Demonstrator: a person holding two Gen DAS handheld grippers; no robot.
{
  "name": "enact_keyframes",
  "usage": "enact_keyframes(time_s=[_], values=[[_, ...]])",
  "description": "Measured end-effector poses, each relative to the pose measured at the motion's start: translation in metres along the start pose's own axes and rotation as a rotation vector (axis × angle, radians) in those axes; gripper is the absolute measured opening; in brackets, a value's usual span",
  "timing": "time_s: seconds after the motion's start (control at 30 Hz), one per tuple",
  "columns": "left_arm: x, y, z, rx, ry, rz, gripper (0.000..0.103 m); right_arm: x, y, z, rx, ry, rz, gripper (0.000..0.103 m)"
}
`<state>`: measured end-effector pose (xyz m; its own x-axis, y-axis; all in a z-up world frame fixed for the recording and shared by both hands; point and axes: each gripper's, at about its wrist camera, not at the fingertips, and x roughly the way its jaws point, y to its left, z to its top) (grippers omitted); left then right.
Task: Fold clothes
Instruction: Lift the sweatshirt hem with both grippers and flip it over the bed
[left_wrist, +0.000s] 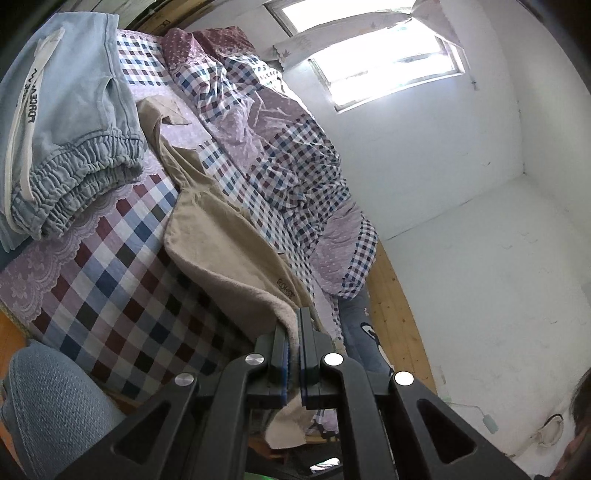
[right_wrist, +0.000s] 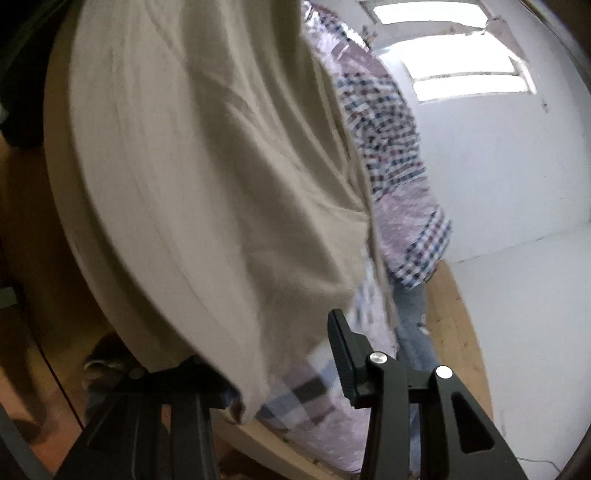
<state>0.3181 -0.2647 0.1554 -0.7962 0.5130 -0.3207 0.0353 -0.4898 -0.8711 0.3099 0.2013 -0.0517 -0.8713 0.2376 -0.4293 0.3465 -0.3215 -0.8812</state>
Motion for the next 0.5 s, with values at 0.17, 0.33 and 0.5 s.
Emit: enact_keyframes(time_s=[0.17,0.33,0.5], values=[[0.001,0.003,0.001,-0.006,0.0,0.02,0.002,-0.009,0.003,-0.012,-0.071,-0.034,-0.032,0.04],[0.0,0.005,0.001,-0.006,0.002,0.038,0.002,-0.027,-0.001,-0.018,-0.091,-0.076,-0.037,0.033],[0.0,0.009,0.0,-0.015,0.003,0.059,0.002,-0.034,-0.003,-0.013,-0.071,-0.067,-0.027,0.017]])
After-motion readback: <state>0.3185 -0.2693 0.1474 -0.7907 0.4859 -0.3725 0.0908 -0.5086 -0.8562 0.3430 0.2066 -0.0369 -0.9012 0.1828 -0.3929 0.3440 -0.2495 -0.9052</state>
